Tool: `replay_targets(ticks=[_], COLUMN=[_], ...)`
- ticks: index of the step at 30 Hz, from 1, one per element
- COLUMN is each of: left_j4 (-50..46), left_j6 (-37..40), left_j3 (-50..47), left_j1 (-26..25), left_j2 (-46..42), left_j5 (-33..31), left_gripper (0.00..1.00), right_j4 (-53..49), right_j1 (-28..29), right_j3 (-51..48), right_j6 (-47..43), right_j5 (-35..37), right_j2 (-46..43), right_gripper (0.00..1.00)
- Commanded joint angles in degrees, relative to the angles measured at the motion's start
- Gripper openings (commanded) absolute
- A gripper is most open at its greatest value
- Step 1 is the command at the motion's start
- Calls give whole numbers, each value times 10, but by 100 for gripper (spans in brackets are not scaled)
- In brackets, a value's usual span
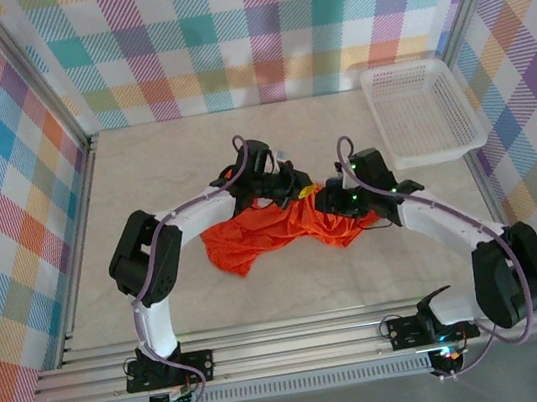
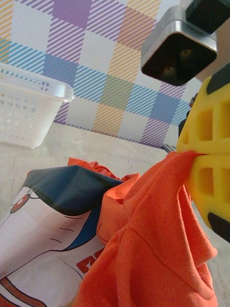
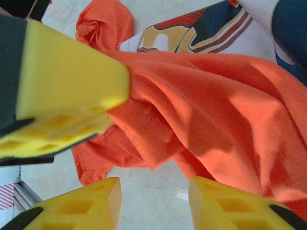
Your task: Fold the inside-out t-shirt
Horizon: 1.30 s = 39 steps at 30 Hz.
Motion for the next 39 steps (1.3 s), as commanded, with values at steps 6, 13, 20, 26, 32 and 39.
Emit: replay_targets(ticks=[6, 13, 20, 26, 32, 39], left_j4=[-6, -5, -15, -147, -155, -199], left_j6=[4, 2, 18, 140, 156, 190], left_j3=[11, 11, 11, -2, 2, 7], left_j1=[-4, -4, 8, 56, 65, 80], left_j2=[0, -2, -5, -35, 62, 118], left_j5=[3, 4, 6, -86, -91, -133], left_gripper=[0, 0, 26, 72, 62, 8], right_j4=[18, 29, -16, -179, -244, -316], right_j1=[4, 5, 5, -5, -37, -59], right_j3=[41, 55, 77, 181, 249, 341], right_j6=[-17, -17, -20, -30, -16, -23], right_j5=[42, 41, 38, -2, -80, -93], right_j2=[28, 55, 21, -46, -79, -96], right_gripper=[37, 5, 0, 0, 0, 0])
